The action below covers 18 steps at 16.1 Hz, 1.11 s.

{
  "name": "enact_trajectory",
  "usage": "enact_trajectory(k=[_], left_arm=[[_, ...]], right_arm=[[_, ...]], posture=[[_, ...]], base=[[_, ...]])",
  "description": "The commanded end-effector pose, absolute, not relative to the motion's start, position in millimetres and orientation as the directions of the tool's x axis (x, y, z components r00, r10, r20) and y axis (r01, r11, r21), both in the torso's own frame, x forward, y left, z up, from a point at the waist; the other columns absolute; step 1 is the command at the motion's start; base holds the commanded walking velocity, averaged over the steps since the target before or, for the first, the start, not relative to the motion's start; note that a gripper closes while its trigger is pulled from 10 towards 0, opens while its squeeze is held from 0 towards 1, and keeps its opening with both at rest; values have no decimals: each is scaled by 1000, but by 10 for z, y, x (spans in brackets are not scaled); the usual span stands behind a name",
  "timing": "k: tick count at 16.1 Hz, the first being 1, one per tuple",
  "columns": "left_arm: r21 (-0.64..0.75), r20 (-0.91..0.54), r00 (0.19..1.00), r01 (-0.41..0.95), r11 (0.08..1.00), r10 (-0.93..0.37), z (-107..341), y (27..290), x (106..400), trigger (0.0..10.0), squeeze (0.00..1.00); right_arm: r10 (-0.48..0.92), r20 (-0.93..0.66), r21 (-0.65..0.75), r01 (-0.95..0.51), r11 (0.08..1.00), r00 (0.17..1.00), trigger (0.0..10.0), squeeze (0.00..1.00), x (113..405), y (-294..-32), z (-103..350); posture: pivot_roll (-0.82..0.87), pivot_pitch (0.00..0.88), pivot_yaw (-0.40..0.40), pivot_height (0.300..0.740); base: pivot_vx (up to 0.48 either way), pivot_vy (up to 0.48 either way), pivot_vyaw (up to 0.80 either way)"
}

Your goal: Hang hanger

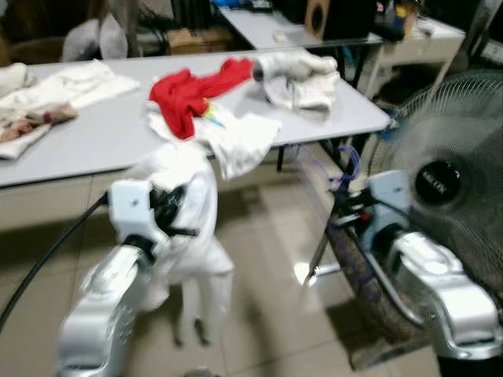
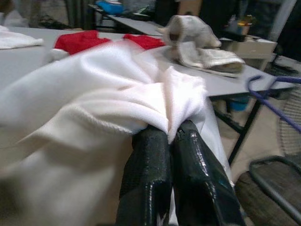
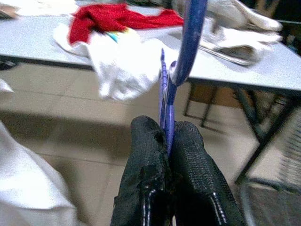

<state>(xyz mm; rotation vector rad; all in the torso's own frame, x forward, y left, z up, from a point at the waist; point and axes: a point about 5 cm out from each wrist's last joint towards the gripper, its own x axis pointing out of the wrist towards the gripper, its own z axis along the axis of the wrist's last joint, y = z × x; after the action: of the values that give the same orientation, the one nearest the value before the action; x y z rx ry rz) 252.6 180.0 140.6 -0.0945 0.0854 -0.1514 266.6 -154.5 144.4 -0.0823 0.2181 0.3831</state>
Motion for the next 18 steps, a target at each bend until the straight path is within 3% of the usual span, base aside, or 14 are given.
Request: enact_trajectory(k=[1,7,10,12,15,18], left_arm=[[-105,-40,982,180,978,-185,1476,1727,2553,10000,0],[-92,-24,983,177,980,-180,1547,1757,2560,10000,0],[-89,-20,981,189,978,-191,1570,1748,2586,10000,0],[-87,-5,978,206,975,-208,1614,1715,2626,10000,0],[-75,21,969,246,966,-245,1700,1675,2701,10000,0],[-71,77,948,314,947,-308,1877,1612,2895,10000,0]], right_arm=[[333,-221,-56,-352,934,917,10000,0,2674,-1629,1480],[364,-192,-74,-383,921,911,10000,0,2651,-1620,1516],[311,-212,-108,-338,935,926,10000,0,2682,-1670,1514],[274,-211,-133,-305,943,938,10000,0,2689,-1739,1536],[351,-184,-153,-380,912,918,10000,0,2682,-1776,1643],[571,-206,-189,-604,774,795,10000,0,2548,-1813,1833]], posture=[[-147,0,-7,740],[-140,13,-3,740],[-143,13,3,740],[-155,11,11,740],[-157,12,11,740],[-151,0,12,740]], base=[[386,0,0],[386,0,0],[385,0,0],[386,0,800],[385,0,267],[385,0,0]])
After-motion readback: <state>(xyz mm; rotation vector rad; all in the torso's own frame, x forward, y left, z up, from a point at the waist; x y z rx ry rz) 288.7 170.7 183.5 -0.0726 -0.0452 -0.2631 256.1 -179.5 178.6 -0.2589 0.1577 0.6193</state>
